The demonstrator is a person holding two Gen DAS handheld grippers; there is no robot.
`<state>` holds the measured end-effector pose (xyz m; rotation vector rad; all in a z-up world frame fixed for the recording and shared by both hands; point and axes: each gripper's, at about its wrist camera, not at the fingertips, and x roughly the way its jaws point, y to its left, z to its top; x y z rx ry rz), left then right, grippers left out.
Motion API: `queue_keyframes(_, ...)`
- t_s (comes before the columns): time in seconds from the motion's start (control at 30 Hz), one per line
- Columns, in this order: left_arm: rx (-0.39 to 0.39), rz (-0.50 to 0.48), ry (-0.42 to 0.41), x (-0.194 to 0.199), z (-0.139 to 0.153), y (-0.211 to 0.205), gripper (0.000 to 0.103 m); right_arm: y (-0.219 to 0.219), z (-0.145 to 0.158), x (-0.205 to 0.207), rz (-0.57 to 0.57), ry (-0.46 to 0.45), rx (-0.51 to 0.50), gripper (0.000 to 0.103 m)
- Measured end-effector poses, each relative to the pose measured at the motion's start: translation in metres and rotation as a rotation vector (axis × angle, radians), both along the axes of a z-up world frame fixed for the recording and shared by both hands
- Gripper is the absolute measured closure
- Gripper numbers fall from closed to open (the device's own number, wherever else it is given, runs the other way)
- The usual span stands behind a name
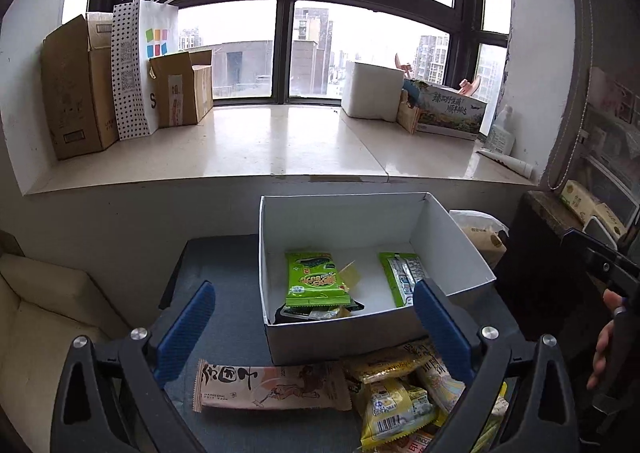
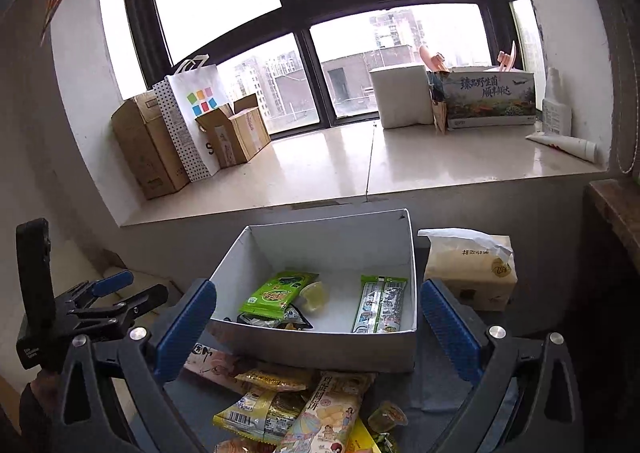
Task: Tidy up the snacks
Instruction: 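Withdraw both grippers from the box toward the remaining snacks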
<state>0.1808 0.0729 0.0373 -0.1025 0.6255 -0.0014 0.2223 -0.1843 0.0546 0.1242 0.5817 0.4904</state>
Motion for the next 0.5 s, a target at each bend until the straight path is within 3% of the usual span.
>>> queue_keyframes(0.1,0.024,-0.009,-0.049,-0.038,0.004,-0.006,0.0,0.003,-0.003,-0.034,0.03,-0.046,-0.018,0.0)
queue_keyframes(0.27,-0.028,-0.037,-0.047,-0.1,-0.008,-0.008,0.0,0.005,-0.033,-0.081,0.079,0.003,-0.008,0.0)
queue_keyframes(0.43,0.059,0.041,-0.018,-0.146,-0.028,-0.008,0.0,0.002,-0.07,-0.12,0.039,0.049,-0.039,0.0)
queue_keyframes(0.5,-0.009,0.04,0.0,-0.158,-0.034,0.002,0.0,0.0,-0.079,-0.13,0.029,0.063,-0.034,0.0)
